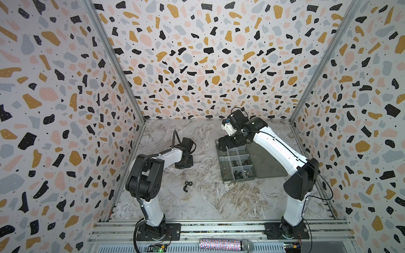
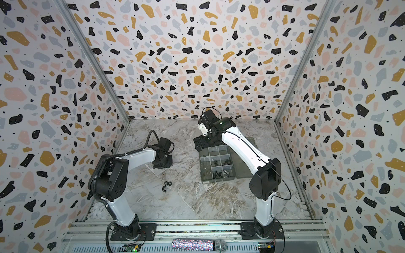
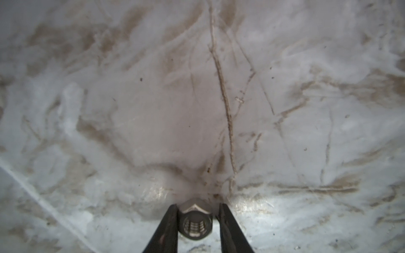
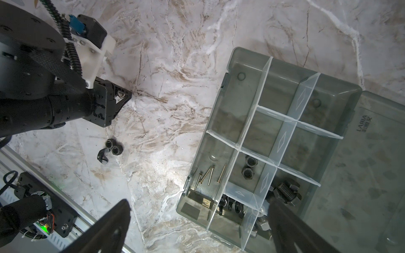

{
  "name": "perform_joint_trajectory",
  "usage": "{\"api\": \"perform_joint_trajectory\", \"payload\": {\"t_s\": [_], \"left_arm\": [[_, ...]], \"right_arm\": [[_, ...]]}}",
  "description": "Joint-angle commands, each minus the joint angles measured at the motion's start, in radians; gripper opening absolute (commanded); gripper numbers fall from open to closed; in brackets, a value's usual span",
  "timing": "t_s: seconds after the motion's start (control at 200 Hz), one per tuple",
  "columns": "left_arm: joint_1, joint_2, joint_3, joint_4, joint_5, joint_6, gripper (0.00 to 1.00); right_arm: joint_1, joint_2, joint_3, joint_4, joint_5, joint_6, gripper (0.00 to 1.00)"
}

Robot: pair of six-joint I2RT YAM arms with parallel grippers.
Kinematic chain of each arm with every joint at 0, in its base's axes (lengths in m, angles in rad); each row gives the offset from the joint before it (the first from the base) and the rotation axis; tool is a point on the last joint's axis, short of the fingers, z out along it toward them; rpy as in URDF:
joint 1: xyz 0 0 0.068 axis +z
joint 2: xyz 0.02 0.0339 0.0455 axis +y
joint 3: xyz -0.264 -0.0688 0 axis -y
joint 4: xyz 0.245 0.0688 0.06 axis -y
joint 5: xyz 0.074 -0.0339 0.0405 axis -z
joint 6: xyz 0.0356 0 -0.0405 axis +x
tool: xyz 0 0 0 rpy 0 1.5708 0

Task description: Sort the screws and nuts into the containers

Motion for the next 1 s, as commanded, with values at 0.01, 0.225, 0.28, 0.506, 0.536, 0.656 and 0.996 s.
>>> {"api": "perform_joint_trajectory", "payload": {"t_s": [0.01, 0.225, 0.28, 0.506, 0.536, 0.656, 0.996], "left_arm": [[0.007, 0.019, 0.017, -0.032, 0.016, 0.02, 0.27], [0.007, -0.001, 0.022, -0.053, 0.019, 0.021, 0.23], [0.007, -0.004, 0.025, -0.059, 0.02, 0.02, 0.22], [0.006, -0.025, 0.032, -0.075, 0.023, 0.021, 0.22], [0.007, -0.03, 0.035, -0.079, 0.024, 0.021, 0.22], [0.004, -0.043, 0.06, -0.109, 0.029, 0.021, 0.21], [-0.129, -0.034, 0.285, -0.238, 0.031, 0.027, 0.22]], "right_arm": [[-0.002, -0.065, -0.009, -0.029, -0.006, -0.004, 0.99], [-0.003, -0.098, -0.065, -0.005, -0.004, 0.01, 0.99], [-0.002, -0.11, -0.082, 0.002, -0.002, 0.014, 0.99], [-0.002, -0.147, -0.138, 0.023, -0.005, 0.023, 0.99], [-0.002, -0.151, -0.142, 0.023, -0.005, 0.025, 0.99], [-0.004, -0.173, -0.161, 0.023, 0.013, 0.03, 0.99], [-0.09, -0.326, -0.311, 0.015, 0.091, 0.066, 0.99]]}}
